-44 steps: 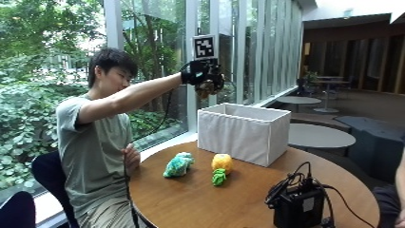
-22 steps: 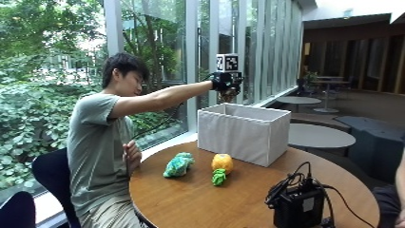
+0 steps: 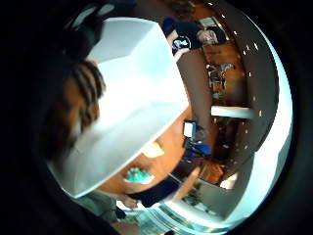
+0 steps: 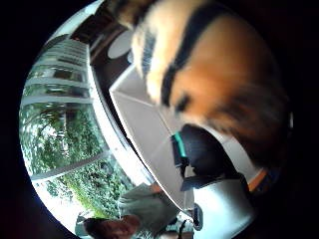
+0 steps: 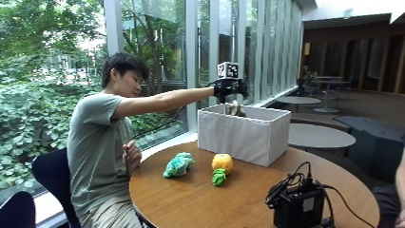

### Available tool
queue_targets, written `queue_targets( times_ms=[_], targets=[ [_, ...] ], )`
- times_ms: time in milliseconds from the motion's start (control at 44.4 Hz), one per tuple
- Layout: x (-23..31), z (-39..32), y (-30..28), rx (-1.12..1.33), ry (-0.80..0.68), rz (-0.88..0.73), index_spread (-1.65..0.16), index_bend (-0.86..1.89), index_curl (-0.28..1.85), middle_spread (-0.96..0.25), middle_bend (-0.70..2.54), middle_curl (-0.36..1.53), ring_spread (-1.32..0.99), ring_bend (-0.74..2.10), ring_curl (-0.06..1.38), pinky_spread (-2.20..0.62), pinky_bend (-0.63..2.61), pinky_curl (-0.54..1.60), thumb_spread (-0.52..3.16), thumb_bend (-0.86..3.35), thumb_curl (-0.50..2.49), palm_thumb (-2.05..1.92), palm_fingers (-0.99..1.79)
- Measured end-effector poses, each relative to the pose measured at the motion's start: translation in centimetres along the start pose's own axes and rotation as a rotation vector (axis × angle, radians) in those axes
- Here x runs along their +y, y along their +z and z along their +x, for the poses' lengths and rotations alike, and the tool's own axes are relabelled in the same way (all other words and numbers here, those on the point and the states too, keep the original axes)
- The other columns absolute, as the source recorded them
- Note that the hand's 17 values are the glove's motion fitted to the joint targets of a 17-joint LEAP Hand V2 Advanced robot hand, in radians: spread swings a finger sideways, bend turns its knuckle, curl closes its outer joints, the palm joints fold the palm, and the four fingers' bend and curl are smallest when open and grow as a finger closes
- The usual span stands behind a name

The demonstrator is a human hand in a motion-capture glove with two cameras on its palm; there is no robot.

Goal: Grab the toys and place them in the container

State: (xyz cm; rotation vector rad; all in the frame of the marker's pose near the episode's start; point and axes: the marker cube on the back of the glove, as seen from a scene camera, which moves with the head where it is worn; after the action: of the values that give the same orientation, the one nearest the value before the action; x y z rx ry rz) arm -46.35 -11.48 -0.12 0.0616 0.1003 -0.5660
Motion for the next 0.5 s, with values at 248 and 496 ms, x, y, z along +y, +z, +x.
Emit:
queue_targets(
  times_ms=[248,496],
  targets=[
    [5.3,0.7,-4.1,-0.044,-0.107,0.043,-0.17,0.1,0.1,-0.17,0.41,0.66,-0.27,0.94,0.38,-0.11,0.97,0.41,1.24,-0.03,0.45,0.09,-0.21],
    [15.0,6.4,-6.2,0.148,0.026,-0.105,-0.19,0.08,0.12,-0.11,0.32,0.61,-0.24,0.85,0.36,-0.05,0.94,0.39,1.27,-0.03,0.39,0.02,-0.17]
  ],
)
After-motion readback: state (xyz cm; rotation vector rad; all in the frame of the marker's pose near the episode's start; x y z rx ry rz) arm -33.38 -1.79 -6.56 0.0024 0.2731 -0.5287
